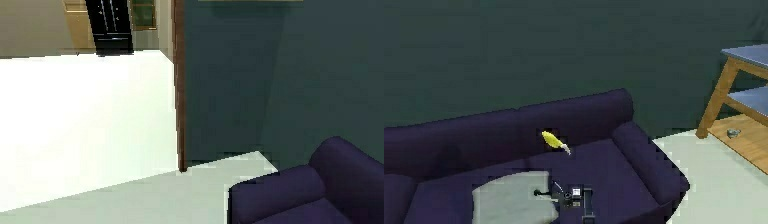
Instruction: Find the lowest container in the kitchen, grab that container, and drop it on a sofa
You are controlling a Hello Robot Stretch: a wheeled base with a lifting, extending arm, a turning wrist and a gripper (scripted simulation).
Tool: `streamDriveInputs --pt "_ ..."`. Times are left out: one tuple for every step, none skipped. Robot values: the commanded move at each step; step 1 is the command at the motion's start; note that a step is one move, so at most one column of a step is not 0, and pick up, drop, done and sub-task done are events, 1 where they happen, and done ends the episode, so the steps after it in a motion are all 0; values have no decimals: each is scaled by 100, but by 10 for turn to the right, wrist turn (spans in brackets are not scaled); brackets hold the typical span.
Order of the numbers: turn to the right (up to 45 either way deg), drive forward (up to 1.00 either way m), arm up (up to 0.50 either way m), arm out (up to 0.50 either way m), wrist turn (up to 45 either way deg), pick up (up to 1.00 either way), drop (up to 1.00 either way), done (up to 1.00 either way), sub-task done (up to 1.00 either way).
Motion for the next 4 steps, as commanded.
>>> streamDriveInputs --pt "0 0 0 -8 0 0 0 0 0" --pt "0 0 50 0 0 0 0 0 0" --pt "0 0 12 0 0 0 0 0 0" --pt "0 0 0 0 -450 0 0 0 0"
